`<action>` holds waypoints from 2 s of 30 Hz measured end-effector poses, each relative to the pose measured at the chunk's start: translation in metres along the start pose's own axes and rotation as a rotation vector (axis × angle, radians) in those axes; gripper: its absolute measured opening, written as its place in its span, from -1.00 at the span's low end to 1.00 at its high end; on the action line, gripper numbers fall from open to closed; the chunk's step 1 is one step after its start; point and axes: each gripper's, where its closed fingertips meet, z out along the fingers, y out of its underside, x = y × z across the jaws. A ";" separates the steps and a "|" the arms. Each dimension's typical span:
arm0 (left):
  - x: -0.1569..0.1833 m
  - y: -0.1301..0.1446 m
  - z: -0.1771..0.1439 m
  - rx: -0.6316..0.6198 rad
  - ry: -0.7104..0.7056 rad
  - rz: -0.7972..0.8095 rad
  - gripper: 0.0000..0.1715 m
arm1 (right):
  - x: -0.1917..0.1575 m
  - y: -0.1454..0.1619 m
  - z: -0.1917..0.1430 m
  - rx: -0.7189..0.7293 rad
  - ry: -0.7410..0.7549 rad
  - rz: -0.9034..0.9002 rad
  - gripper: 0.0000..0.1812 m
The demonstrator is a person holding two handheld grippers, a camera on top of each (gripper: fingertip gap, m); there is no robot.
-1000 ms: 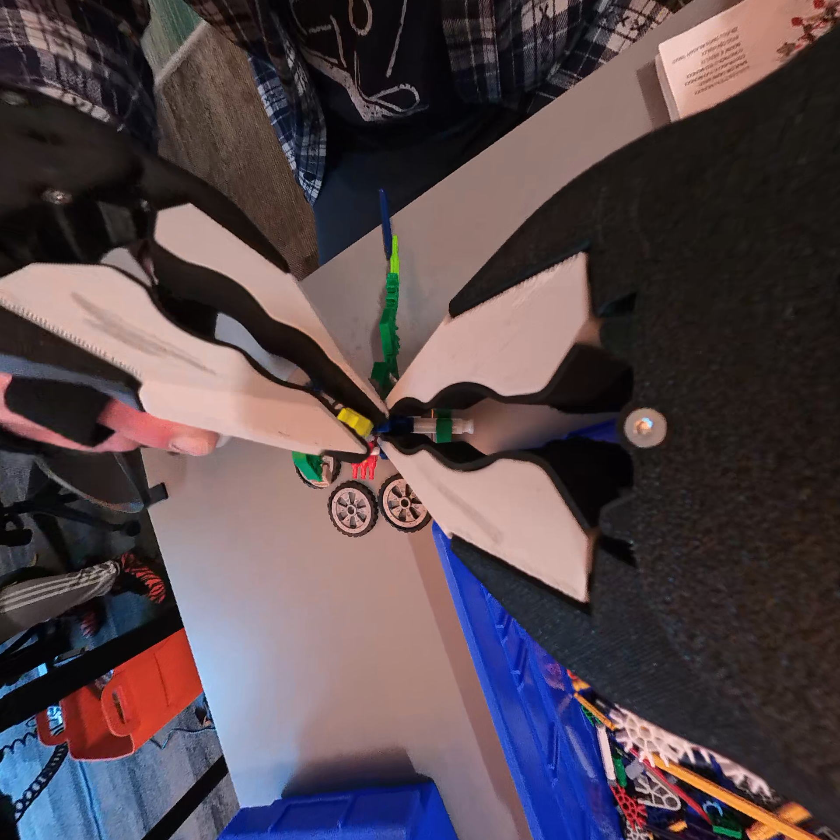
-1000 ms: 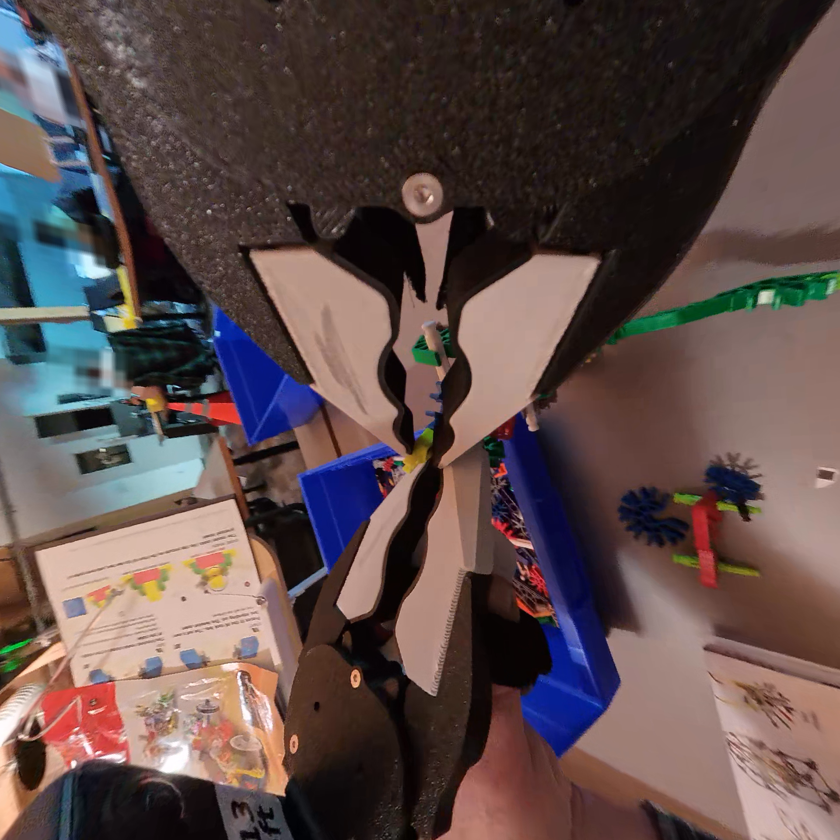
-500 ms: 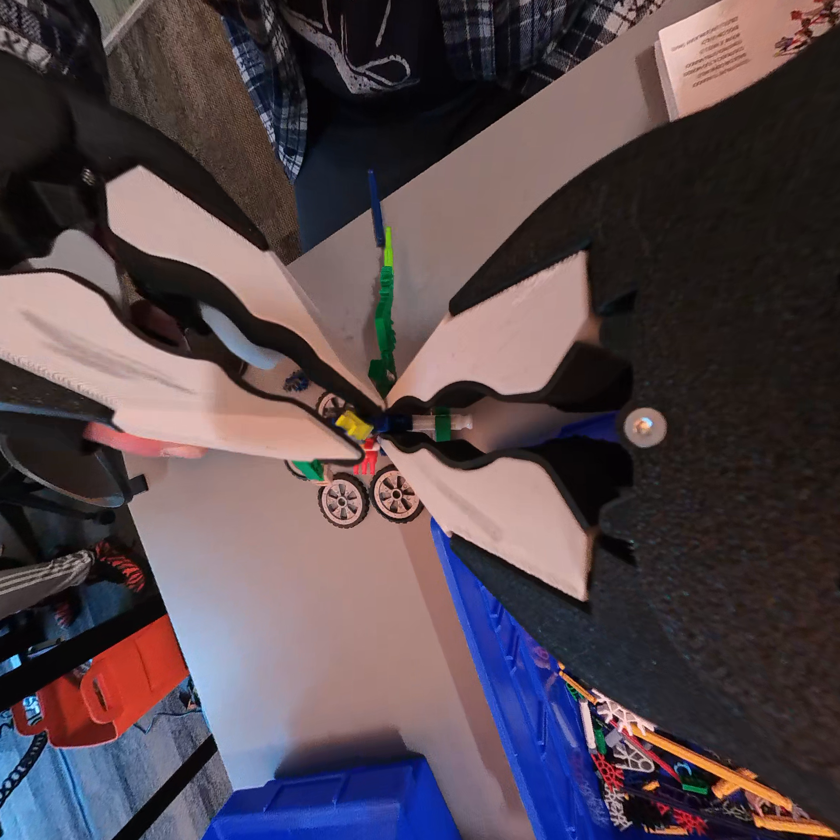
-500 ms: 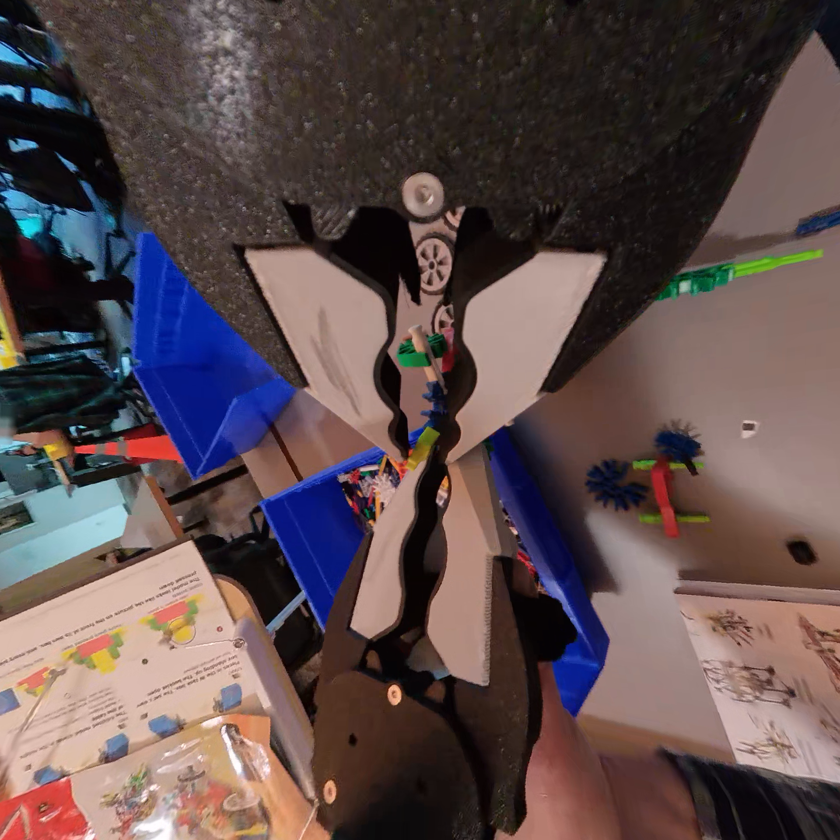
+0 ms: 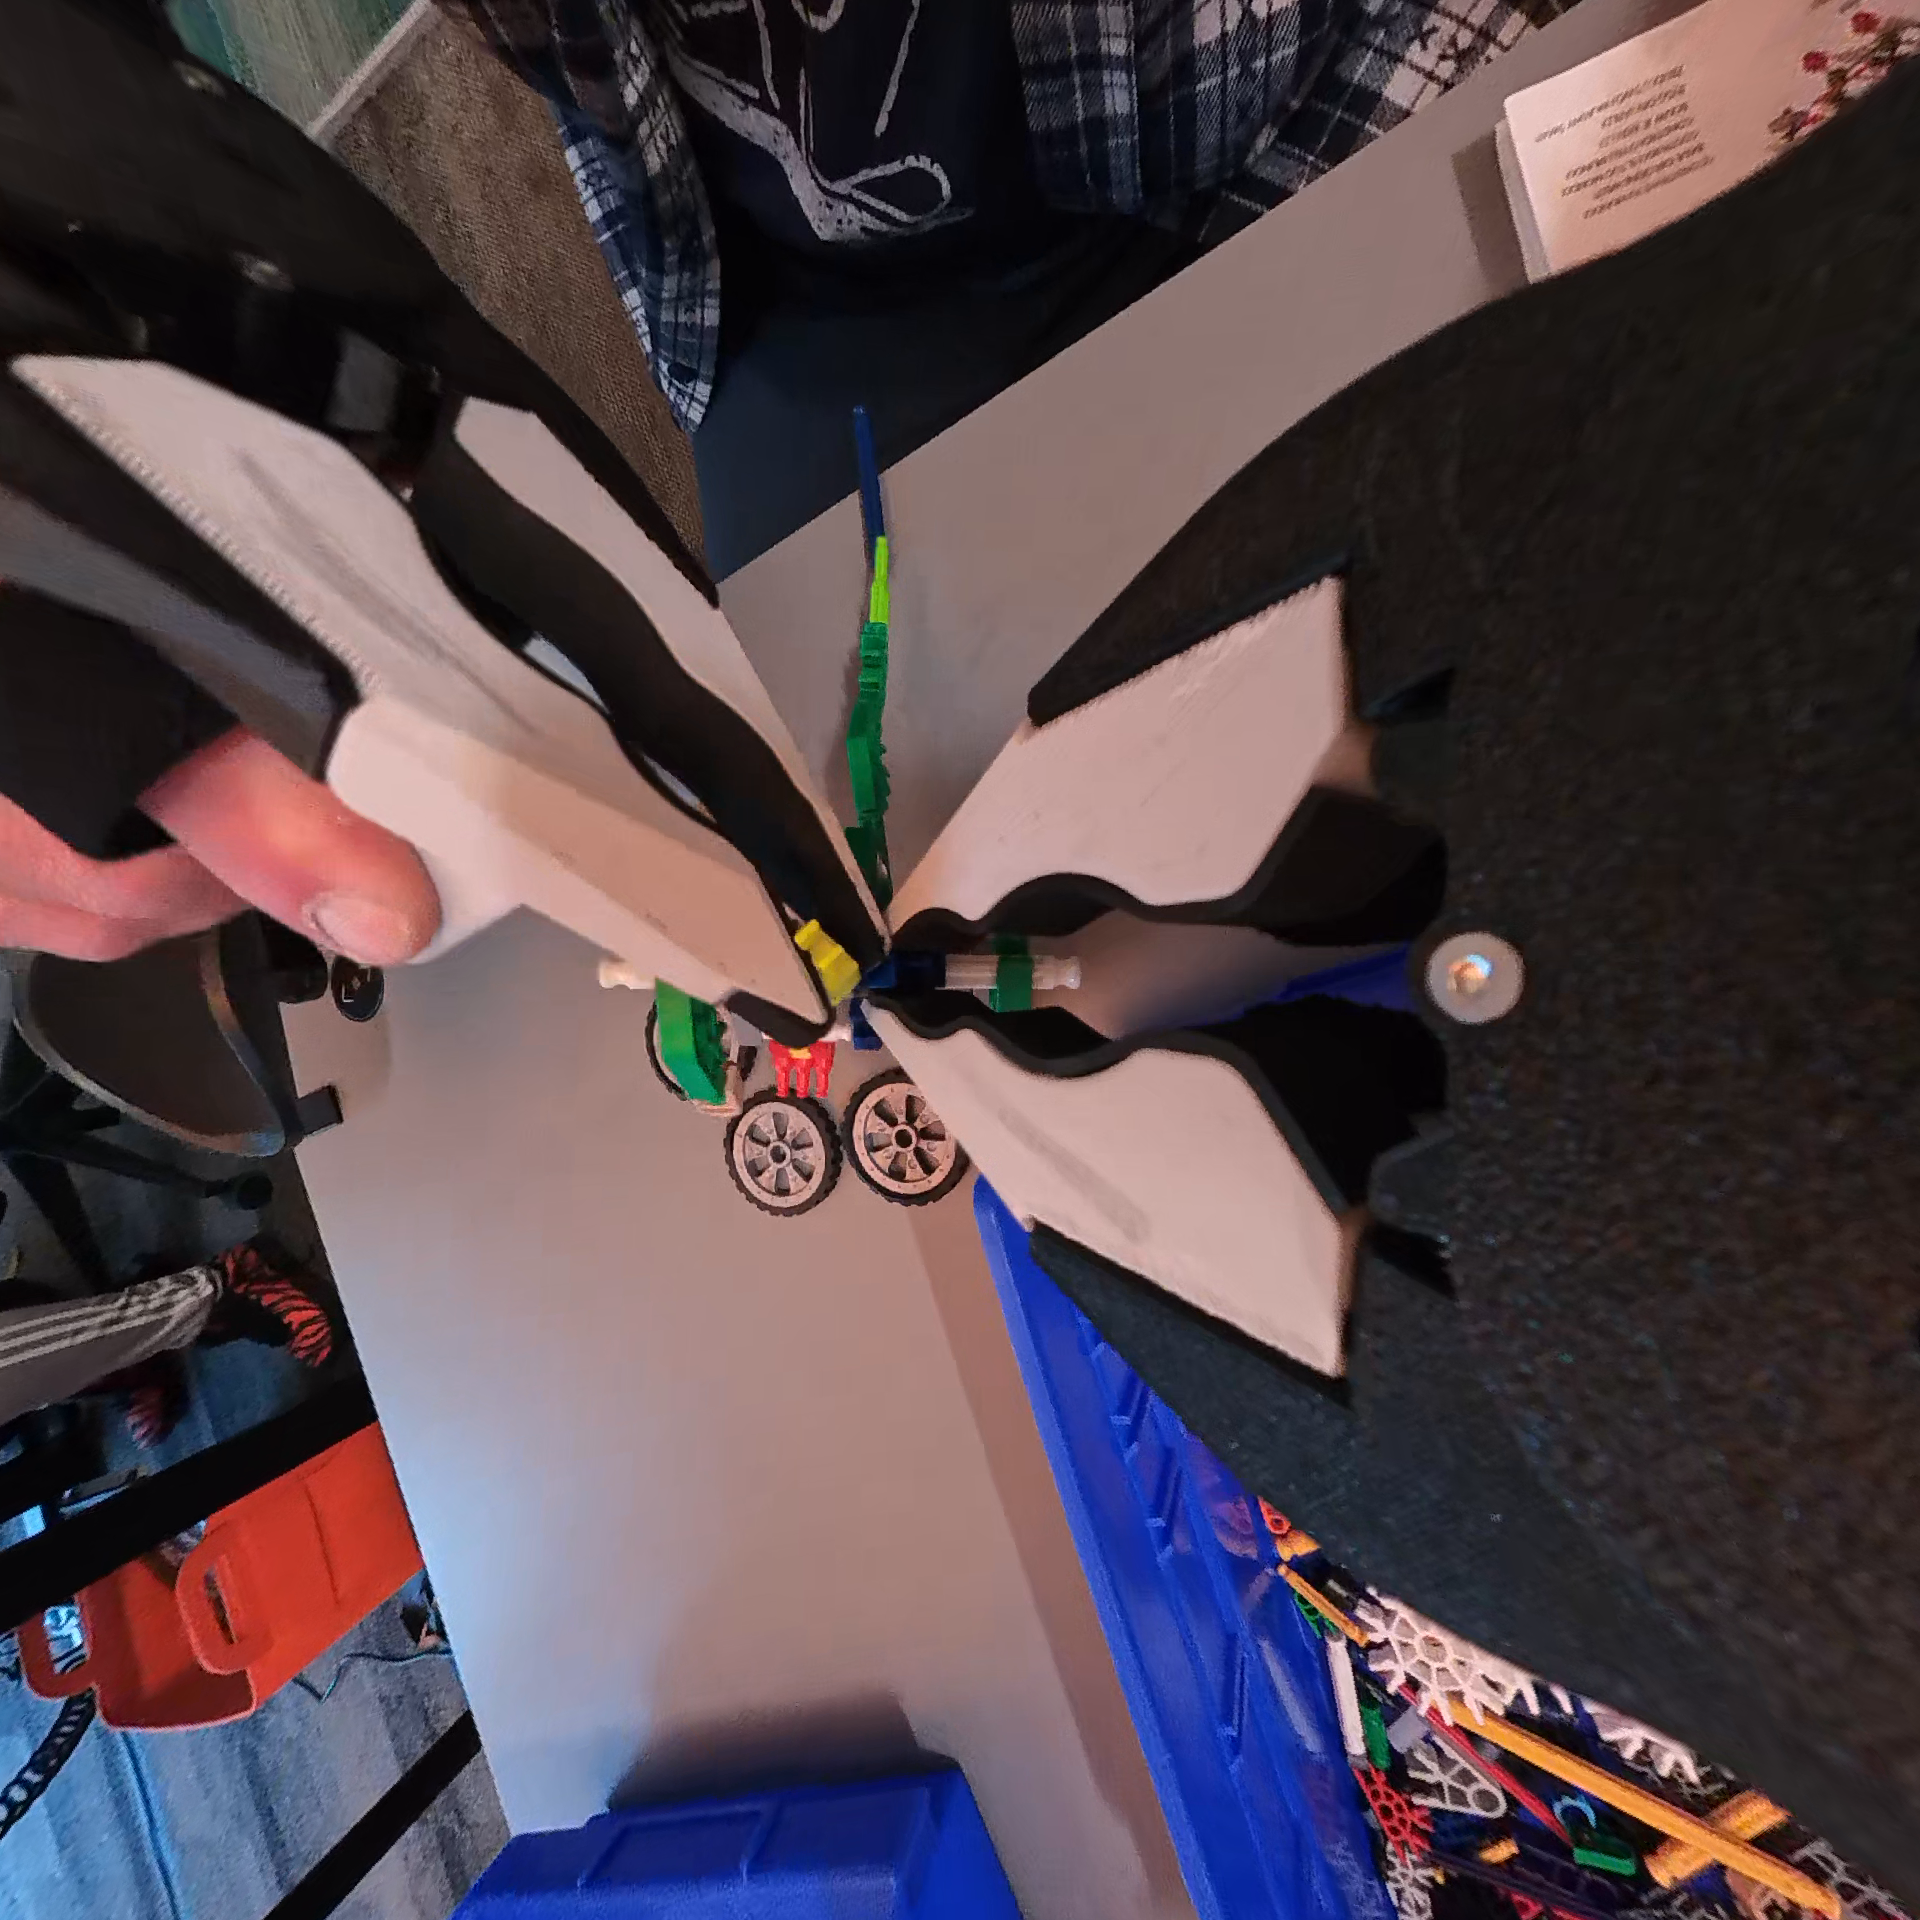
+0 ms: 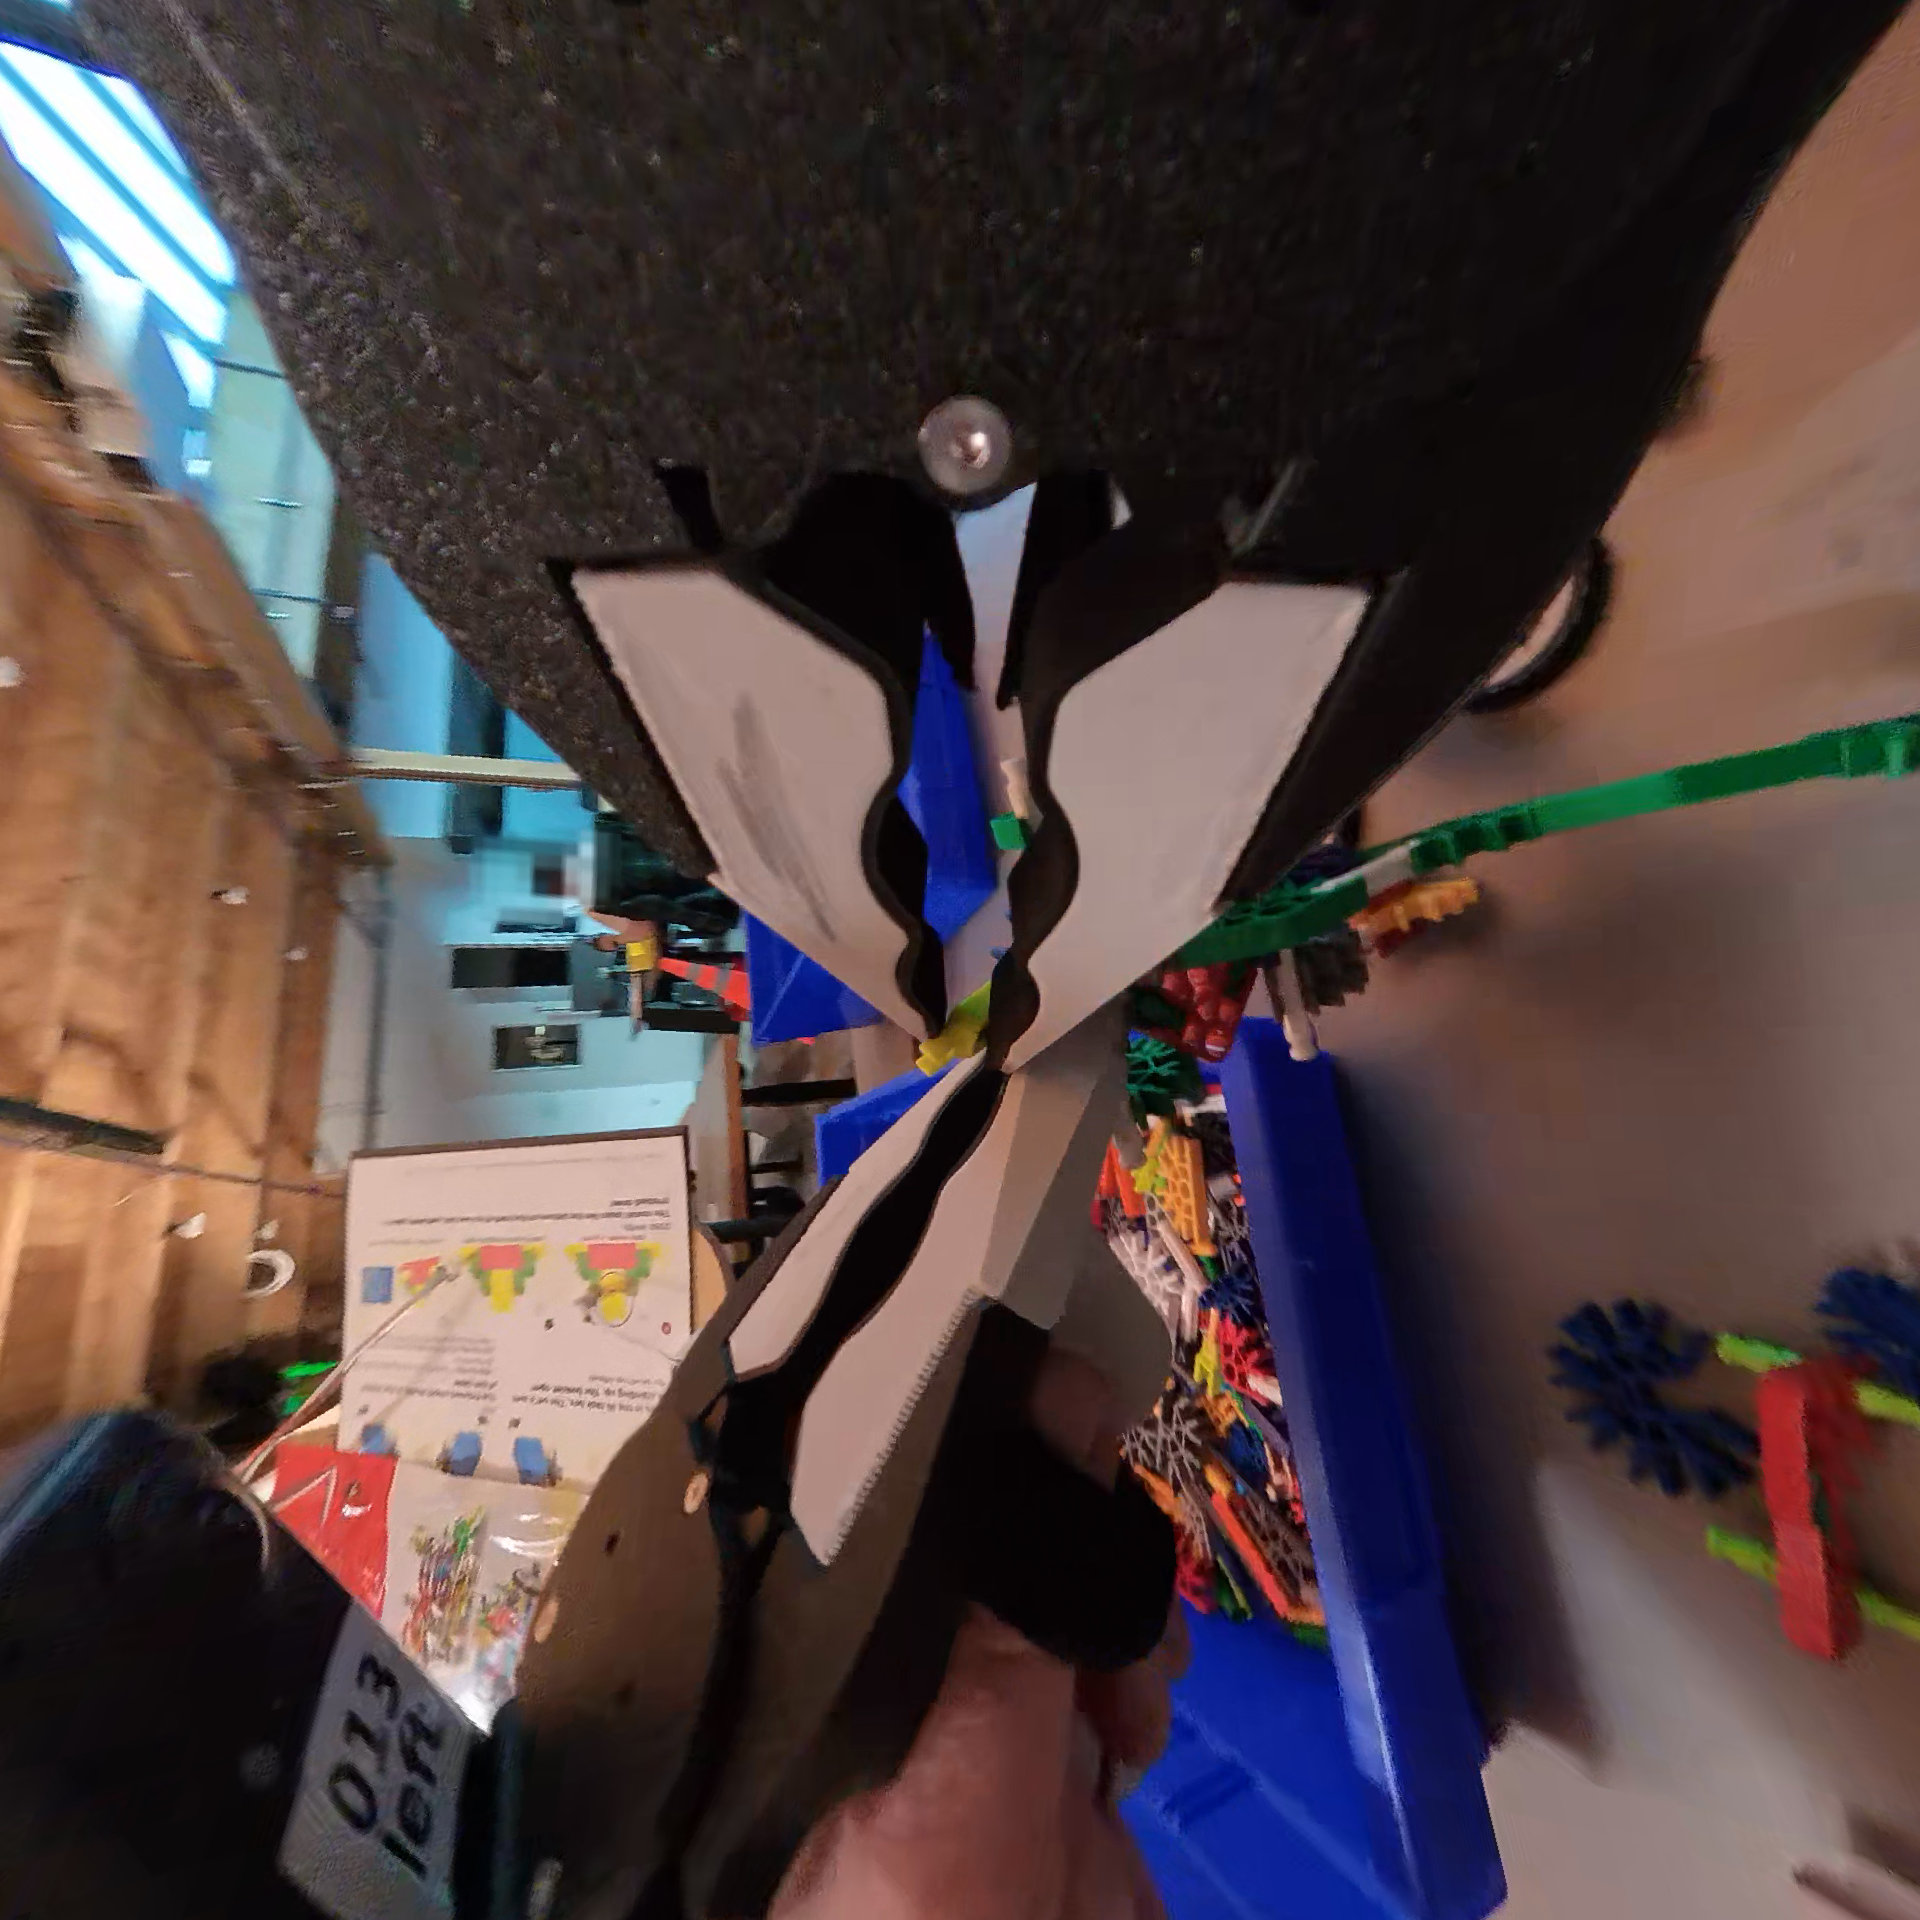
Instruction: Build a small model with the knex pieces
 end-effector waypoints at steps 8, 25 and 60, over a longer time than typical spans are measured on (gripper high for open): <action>-0.002 0.002 -0.003 -0.019 -0.004 -0.029 -0.97 | 0.003 -0.001 0.004 -0.023 0.008 -0.151 -0.93; -0.006 -0.004 0.008 -0.102 -0.146 0.099 -0.95 | 0.004 0.007 0.001 0.188 -0.341 1.021 -0.99; -0.008 0.002 0.015 -0.190 -0.270 0.392 -0.96 | 0.002 0.040 -0.006 0.470 -0.336 1.945 -0.99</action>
